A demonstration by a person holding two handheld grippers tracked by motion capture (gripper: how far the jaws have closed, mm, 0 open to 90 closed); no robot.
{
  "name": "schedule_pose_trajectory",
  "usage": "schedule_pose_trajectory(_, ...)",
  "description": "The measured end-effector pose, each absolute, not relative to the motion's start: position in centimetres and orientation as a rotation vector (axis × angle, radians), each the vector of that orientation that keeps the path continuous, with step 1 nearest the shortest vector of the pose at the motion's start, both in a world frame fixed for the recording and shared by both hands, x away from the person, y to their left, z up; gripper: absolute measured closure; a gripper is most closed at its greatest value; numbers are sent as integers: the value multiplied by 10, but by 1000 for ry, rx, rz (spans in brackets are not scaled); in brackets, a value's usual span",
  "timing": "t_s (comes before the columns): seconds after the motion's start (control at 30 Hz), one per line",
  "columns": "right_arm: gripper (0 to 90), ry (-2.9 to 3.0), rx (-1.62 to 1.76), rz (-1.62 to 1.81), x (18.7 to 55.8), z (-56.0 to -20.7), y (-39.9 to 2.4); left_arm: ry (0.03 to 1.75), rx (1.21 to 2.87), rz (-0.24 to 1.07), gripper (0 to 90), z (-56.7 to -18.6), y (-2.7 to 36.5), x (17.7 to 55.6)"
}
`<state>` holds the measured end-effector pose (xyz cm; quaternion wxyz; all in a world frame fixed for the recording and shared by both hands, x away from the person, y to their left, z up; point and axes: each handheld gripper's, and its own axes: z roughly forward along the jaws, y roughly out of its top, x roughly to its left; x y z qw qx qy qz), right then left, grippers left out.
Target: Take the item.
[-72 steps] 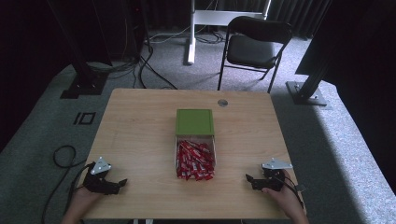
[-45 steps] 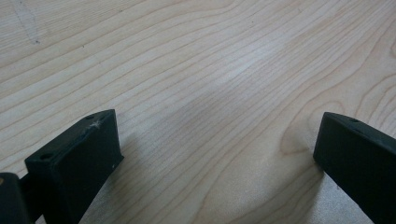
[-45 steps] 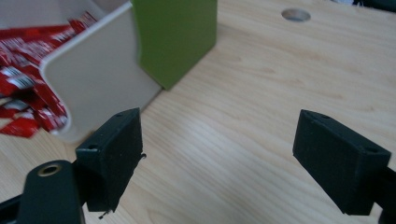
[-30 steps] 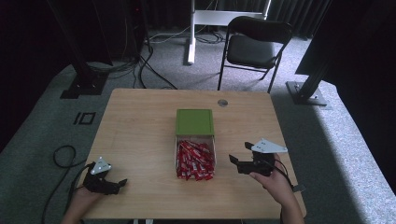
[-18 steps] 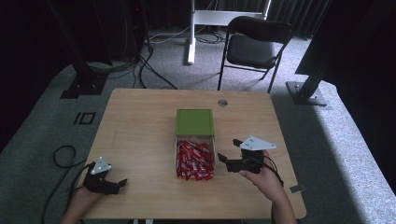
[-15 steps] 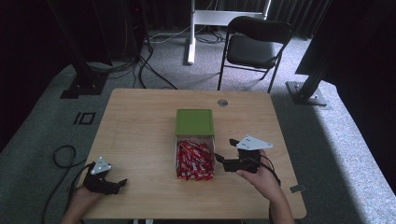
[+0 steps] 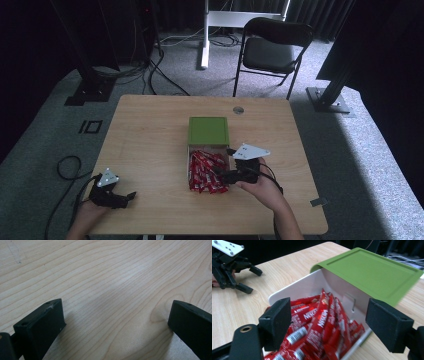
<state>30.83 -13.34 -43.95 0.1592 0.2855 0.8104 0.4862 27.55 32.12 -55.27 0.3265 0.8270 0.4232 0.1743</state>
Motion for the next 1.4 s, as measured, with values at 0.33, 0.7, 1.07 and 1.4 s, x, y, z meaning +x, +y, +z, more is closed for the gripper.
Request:
schedule_pose_trajectory(0.33, 224, 2373, 795, 1372, 312, -448, -110, 1107, 2169, 457, 15, -553, 321, 276)
schedule_pose_trajectory(0.7, 325, 2388, 846, 1293, 321, -456, -92, 1107, 2169, 456, 15, -553, 321, 276)
schedule_pose_trajectory(1.07, 516, 2421, 881, 1228, 327, -462, -79, 1100, 2173, 455, 15, -553, 322, 275)
schedule_pose_trajectory(1.4, 612, 2416, 991, 1050, 332, -472, -69, 1100, 2174, 455, 15, -553, 322, 275)
